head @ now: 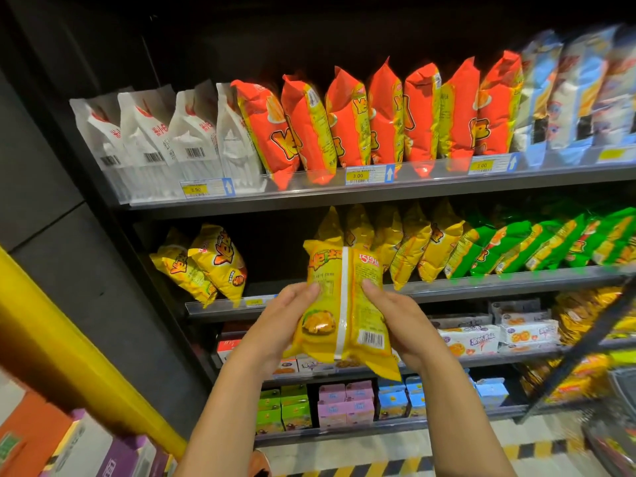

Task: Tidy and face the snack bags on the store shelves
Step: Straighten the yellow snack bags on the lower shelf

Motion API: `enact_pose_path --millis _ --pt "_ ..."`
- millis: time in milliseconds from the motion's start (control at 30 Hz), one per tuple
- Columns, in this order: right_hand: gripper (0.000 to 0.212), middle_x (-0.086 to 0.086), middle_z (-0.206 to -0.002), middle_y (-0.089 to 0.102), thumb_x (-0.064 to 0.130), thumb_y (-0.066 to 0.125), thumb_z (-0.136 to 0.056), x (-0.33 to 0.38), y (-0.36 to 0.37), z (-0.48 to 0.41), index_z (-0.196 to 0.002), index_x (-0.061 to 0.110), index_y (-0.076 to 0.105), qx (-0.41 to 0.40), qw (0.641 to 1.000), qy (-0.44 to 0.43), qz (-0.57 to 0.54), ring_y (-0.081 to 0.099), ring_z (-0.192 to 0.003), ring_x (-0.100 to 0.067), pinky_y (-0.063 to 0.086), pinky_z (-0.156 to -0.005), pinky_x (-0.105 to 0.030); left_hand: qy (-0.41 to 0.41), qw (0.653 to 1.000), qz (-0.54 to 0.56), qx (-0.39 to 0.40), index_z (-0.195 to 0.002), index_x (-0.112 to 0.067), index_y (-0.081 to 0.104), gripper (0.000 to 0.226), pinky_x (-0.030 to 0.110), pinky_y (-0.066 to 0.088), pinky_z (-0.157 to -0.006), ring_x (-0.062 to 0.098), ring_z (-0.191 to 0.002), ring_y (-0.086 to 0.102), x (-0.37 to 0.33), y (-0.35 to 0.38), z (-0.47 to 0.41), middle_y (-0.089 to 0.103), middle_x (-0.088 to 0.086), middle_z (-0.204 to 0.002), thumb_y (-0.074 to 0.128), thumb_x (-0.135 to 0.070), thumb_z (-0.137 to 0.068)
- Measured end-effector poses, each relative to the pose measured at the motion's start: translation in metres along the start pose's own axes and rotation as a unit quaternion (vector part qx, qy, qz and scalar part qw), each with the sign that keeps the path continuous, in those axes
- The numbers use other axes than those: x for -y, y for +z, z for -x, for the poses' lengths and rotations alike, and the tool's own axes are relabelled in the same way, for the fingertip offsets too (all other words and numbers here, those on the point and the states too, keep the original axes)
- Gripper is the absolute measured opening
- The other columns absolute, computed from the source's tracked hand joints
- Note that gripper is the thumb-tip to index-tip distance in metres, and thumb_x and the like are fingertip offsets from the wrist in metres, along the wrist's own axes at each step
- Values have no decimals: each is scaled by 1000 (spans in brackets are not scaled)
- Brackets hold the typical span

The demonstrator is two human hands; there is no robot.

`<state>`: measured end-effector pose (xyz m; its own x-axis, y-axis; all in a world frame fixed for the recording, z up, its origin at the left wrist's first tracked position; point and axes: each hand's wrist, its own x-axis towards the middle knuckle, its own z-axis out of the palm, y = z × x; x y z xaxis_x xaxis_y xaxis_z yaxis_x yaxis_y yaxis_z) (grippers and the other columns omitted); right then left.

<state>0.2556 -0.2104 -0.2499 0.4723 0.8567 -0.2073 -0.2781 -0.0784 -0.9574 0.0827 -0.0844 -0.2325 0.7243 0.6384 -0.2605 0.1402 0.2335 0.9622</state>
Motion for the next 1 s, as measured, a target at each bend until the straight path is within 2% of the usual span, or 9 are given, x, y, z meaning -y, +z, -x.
enact_pose_path --millis 133,200,333,433,567,667,767,833,1000 --pt "36 2 -84 81 51 64 -97 -1 1 -1 -107 17 73 -1 998 56 6 79 -74 -10 59 -57 -22 -76 997 9 -20 -114 -25 75 42 33 56 -71 17 -77 75 -8 12 4 81 2 -97 58 -60 -99" --pt "42 1 -88 82 56 66 -93 0 1 -2 -111 19 73 -3 998 55 -2 79 -77 -11 59 -61 -25 -74 997 14 -27 -105 -21 77 41 31 53 -63 18 -70 71 -9 14 4 80 5 -89 59 -58 -100" --pt "28 9 -70 78 54 59 -98 6 3 2 -104 28 67 19 997 62 -47 75 -61 -3 56 -49 -20 -56 997 31 -30 -115 -21 76 38 40 58 -86 23 -93 77 -11 15 1 82 5 -107 61 -53 -100" --pt "37 -7 -102 81 52 55 -102 9 8 4 -122 24 69 40 987 81 -134 80 -90 -21 66 -75 -39 -29 999 31 -24 -129 -22 66 40 37 60 -86 19 -101 79 -11 17 0 81 1 -113 63 -49 -100" --pt "42 -17 -123 75 42 64 -100 -5 8 -5 -132 16 66 11 983 54 -177 73 -112 -37 52 -105 -62 34 993 -65 -88 -135 -28 58 42 28 58 -83 11 -103 74 -7 17 -5 73 -7 -123 70 -45 -98" --pt "40 -10 -119 77 36 71 -96 -12 7 -8 -133 20 63 -34 992 -23 -120 75 -109 -31 55 -102 -60 108 973 -145 -142 -133 -40 53 36 18 51 -78 -1 -105 62 -10 18 -7 62 -14 -125 69 -34 -101" --pt "36 -6 -119 77 35 72 -96 -14 15 -11 -129 24 62 -75 993 -73 -47 77 -105 -24 61 -93 -53 130 975 -148 -106 -136 -45 54 35 31 56 -95 -1 -116 61 -8 26 -12 62 -17 -133 63 -45 -102" --pt "32 2 -119 76 41 71 -96 -12 21 -9 -126 33 62 -86 991 -101 16 75 -106 -16 63 -92 -46 124 977 -161 -64 -132 -52 52 33 29 56 -93 -1 -116 61 -7 34 -10 60 -21 -132 61 -55 -101" --pt "33 16 -126 70 55 46 -105 -6 19 -10 -134 43 56 -45 990 -103 86 70 -110 -3 60 -91 -30 111 983 -139 -48 -135 -54 48 63 35 57 -98 3 -118 64 -5 36 -9 64 -19 -130 65 -75 -79"
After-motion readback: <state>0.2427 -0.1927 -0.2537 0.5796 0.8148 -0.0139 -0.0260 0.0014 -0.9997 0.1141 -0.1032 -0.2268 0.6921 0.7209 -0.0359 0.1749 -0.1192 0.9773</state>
